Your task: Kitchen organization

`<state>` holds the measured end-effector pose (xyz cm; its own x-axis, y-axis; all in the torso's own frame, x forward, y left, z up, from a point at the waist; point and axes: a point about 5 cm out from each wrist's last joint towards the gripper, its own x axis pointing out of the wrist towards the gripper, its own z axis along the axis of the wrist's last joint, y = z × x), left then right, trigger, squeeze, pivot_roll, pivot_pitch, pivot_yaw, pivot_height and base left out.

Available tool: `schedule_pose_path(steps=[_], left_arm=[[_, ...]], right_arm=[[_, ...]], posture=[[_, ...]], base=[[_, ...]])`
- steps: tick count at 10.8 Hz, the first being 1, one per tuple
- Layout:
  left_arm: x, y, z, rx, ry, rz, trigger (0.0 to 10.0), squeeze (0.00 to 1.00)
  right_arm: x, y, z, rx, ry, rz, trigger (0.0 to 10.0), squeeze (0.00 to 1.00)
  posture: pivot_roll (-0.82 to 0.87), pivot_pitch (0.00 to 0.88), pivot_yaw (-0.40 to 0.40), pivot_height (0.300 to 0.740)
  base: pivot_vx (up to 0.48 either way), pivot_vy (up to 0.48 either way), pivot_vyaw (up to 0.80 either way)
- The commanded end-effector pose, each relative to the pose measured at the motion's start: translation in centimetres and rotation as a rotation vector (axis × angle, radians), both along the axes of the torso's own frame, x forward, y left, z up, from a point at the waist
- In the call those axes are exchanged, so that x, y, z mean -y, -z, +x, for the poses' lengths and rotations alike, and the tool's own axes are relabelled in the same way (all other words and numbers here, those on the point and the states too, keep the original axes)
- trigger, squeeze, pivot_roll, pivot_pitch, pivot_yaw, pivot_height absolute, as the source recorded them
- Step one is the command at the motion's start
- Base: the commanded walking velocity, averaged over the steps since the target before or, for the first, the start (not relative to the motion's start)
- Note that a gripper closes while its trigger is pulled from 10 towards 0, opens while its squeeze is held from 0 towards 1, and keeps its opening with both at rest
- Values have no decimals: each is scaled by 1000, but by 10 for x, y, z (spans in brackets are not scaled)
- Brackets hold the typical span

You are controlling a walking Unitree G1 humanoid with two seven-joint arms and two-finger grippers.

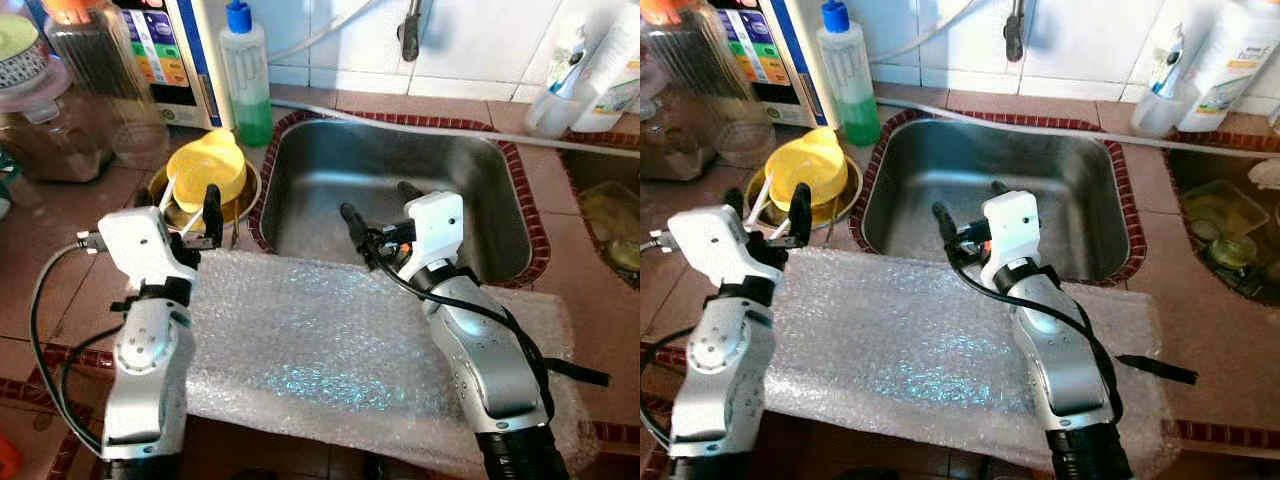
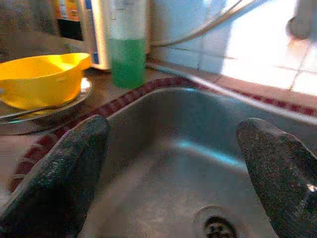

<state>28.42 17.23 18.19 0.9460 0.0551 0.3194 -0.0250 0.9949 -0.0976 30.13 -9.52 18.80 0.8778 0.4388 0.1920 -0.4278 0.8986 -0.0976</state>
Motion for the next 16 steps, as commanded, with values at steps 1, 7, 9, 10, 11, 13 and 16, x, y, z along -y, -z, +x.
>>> schedule_pose_path(steps=[1,7,9,10,11,13,16], left_arm=[[-2,-3,-2,8,2,10,10000,0],[-35,-1,-25,-114,179,157,10000,0],[-56,4,-32,-161,144,161,10000,0],[-61,5,-35,-179,138,153,10000,0],[-66,8,-37,-197,123,150,10000,0],[-76,13,-43,-224,102,144,10000,0],[-91,11,-50,-204,12,93,10000,0]], right_arm=[[-3,-7,-4,17,-33,13,10000,0],[-33,-16,-31,-102,-451,17,10000,0],[-39,-13,-42,-147,-570,-1,10000,0],[-40,-13,-45,-158,-593,-3,10000,0],[-40,-14,-45,-160,-602,-3,10000,0],[-41,-16,-47,-164,-621,3,10000,0],[-41,-15,-48,-172,-636,-6,10000,0]], posture=[[-68,191,34,740],[-56,205,28,740],[-45,208,24,740],[-41,209,21,740],[-38,209,19,740],[-36,210,14,740],[-28,209,10,740]], base=[[0,0,0],[0,0,0],[0,0,0],[0,0,0],[0,0,0],[0,0,0],[0,0,0]])
